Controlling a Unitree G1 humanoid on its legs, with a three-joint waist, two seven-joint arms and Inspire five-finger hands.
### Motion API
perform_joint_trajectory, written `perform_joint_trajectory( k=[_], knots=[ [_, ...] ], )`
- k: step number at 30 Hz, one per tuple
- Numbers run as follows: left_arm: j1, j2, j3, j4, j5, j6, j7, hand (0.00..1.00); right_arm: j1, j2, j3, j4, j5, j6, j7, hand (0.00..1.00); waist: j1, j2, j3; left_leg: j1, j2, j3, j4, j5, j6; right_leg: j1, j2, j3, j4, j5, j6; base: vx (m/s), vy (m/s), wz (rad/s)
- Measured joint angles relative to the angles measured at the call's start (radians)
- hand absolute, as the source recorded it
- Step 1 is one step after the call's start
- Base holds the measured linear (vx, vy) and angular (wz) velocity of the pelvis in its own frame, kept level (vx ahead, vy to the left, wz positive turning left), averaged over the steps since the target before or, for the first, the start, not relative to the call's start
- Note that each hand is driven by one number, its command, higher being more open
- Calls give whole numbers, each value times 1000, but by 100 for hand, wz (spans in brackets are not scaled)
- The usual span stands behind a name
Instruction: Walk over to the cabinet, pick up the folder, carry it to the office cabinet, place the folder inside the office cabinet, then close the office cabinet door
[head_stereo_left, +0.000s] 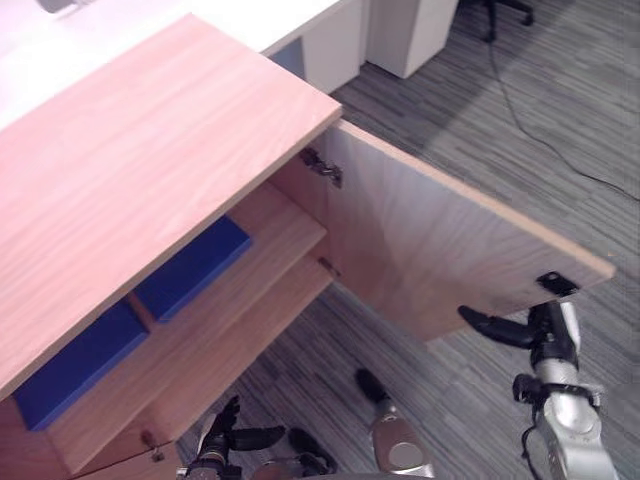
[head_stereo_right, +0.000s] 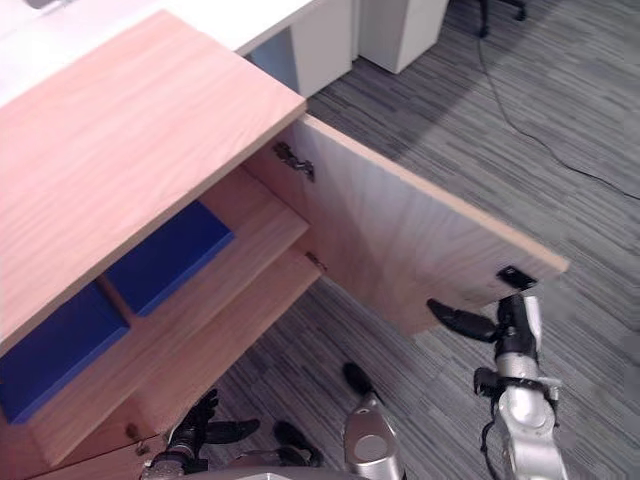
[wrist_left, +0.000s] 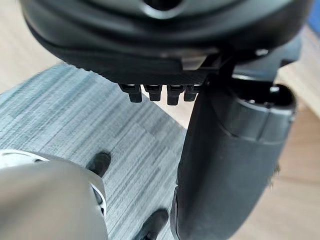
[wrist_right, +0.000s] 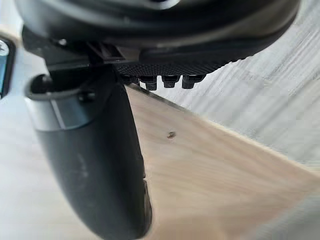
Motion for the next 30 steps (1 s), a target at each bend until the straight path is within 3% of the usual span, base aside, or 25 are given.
perform_joint_trajectory(
  k=[4,8,11,15,16,20,21,24,28,30],
  knots=[
    [-17,12,-30,10,17,-2,-9,100,114,-54,171,-5,-129,-11,110,100,0,-30,-8,17,17,-6,23,-4,-4,18,11,-20,18,-1,0,-11,-17,2],
    [-19,32,-45,23,44,-2,-16,100,128,-97,305,5,-268,-46,199,100,7,-43,-14,25,17,-31,27,-3,-5,34,10,-48,30,-11,-9,-64,-30,19],
    [-18,55,-66,37,47,0,-17,100,89,-87,372,25,-396,-87,206,100,28,-58,-26,21,-2,-78,4,16,-4,38,-7,-98,40,-34,-18,-85,-43,43],
    [-14,77,-72,41,65,10,-16,100,-4,-51,411,76,-471,-88,200,100,43,-82,-42,5,-24,-135,-34,46,2,38,-27,-158,41,-33,-35,-31,-20,47],
    [-14,77,-72,41,65,11,-16,100,-41,-22,421,100,-477,-87,195,100,59,-88,-45,-2,-29,-152,-45,55,6,38,-33,-175,41,-34,-37,2,-12,44],
    [-37,67,-72,39,64,12,-12,100,-230,85,433,198,-475,-59,145,100,94,-85,-48,-32,-57,-244,-91,107,34,39,-58,-268,38,-33,-35,27,-14,68],
    [-45,65,-72,39,63,12,-8,100,-312,110,430,243,-473,-48,120,100,117,-83,-48,-36,-65,-272,-105,120,38,44,-64,-299,37,-32,-34,33,-14,79],
    [-50,58,-64,37,61,12,4,100,-403,127,388,332,-436,-14,40,100,146,-78,-45,-40,-76,-340,-133,149,43,69,-74,-379,30,-35,-37,31,-8,76],
    [-50,38,-46,40,30,21,29,100,-534,126,325,437,-354,35,-66,100,180,-43,-40,-49,-98,-454,-225,229,51,78,-88,-500,34,-51,-36,-8,-2,76],
    [-51,28,-32,39,20,22,35,100,-554,132,310,466,-331,40,-86,100,193,-30,-32,-58,-99,-496,-226,240,50,87,-90,-541,37,-57,-37,-61,18,74]
  ],
)
